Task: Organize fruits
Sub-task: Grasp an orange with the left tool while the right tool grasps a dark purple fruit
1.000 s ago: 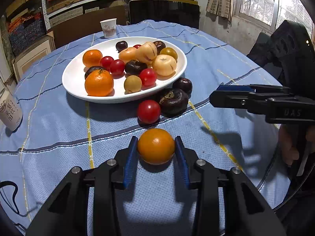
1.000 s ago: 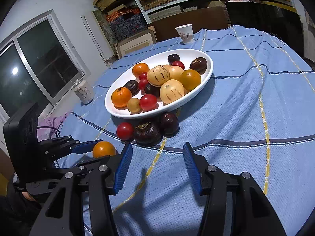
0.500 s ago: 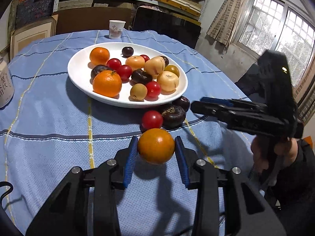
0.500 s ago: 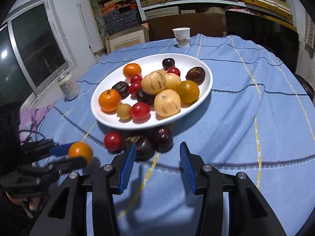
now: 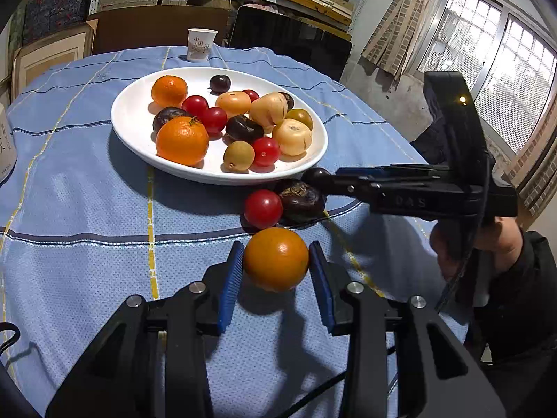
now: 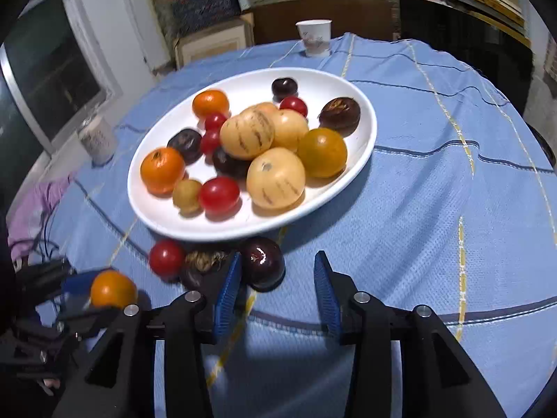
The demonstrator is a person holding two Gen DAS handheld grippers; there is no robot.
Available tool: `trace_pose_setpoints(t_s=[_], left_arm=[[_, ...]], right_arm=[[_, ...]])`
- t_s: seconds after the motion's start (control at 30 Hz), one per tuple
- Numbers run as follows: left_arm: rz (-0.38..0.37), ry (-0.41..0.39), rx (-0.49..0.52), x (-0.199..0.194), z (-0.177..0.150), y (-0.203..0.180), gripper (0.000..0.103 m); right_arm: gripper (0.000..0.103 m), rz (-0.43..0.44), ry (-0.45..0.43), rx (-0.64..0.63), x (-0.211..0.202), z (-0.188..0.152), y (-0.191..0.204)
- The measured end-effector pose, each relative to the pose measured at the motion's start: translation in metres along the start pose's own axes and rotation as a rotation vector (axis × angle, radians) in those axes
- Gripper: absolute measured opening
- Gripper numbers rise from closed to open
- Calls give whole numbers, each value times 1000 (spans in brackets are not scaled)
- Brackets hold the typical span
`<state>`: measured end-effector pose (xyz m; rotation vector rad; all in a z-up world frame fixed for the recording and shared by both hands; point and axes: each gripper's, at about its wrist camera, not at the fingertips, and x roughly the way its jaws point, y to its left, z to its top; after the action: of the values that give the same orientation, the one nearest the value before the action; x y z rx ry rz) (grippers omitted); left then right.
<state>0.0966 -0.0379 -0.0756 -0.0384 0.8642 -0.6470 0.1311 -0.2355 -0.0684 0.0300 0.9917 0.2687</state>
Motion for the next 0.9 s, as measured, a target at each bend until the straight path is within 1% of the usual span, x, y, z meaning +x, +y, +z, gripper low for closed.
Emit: trace_pose_setpoints(t_s=[0.1, 0.17, 0.23, 0.33, 0.4, 0.5, 0.6, 0.7, 0.9], left_arm=[[-3, 3, -1, 1, 0, 0, 37], [-5, 7, -1, 2, 0, 0, 37], [-6, 8, 1, 2, 0, 0, 37], [-5, 8, 3, 2, 0, -1, 37], [-3, 8, 2, 2, 0, -1, 37], [-3, 9, 2, 2, 0, -1, 37], [-2, 9, 2, 2, 0, 0, 37], [-4, 13, 1, 3, 0, 0, 37], [-4, 15, 4, 2, -1, 0, 37]], right_arm=[[47, -70, 10, -53, -10, -6, 5], [47, -157, 0, -83, -18, -11, 4], [47, -184, 2, -86, -20, -14, 3], [47, -133, -3, -114, -19, -20, 7], [47, -150, -7, -156, -14, -22, 16], [46, -153, -3, -175, -3, -21, 22], [38, -207, -44, -209, 0, -20, 28], [32, -198, -54, -189, -2, -18, 24], [31, -184, -76, -154, -5, -18, 17]])
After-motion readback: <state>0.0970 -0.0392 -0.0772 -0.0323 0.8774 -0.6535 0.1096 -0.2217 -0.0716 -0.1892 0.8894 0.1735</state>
